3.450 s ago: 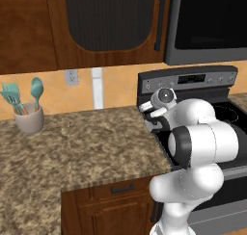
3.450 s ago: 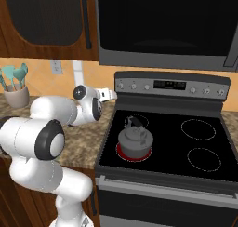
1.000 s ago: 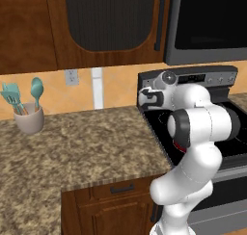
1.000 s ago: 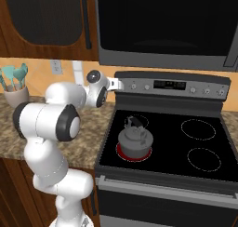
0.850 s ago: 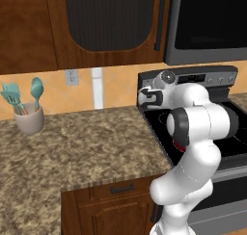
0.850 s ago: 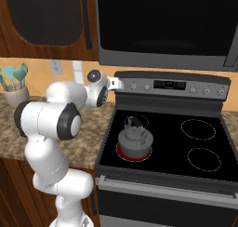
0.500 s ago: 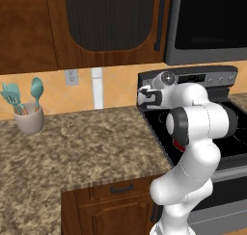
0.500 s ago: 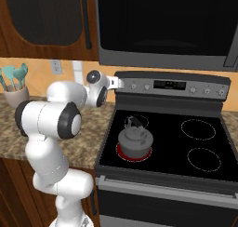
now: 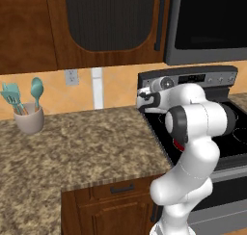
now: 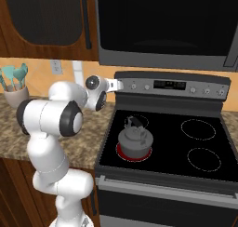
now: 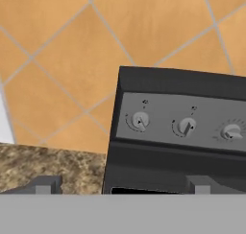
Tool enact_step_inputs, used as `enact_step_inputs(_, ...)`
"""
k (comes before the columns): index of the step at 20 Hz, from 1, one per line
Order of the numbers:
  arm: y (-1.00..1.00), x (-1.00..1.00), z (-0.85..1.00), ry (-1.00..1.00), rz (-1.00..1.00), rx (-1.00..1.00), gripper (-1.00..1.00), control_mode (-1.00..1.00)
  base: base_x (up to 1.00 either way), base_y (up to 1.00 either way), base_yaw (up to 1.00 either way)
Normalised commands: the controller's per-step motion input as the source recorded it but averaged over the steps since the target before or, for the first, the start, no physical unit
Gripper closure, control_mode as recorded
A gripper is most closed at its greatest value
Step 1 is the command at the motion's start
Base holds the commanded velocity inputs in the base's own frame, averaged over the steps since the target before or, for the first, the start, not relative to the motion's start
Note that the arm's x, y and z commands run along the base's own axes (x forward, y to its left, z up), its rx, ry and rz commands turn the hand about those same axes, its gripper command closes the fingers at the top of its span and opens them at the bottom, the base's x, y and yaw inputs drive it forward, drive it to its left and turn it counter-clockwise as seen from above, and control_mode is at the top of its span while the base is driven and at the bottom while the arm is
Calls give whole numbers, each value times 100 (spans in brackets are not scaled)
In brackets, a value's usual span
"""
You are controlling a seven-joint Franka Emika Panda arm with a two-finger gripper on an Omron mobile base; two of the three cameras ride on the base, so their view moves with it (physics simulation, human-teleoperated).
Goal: Turn off the front left burner of the stove.
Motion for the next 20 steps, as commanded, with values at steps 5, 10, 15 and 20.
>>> enact_step_inputs(5, -6, 7, 0, 0, 0, 0, -100, -100, 0, 0, 0)
enact_step_inputs(10, -4, 7, 0, 0, 0, 0, -100, -100, 0, 0, 0)
enact_step_inputs(15, 0, 17, 0, 0, 0, 0, -100, -100, 0, 0, 0)
enact_step_inputs(20, -4, 17, 0, 0, 0, 0, -100, -100, 0, 0, 0)
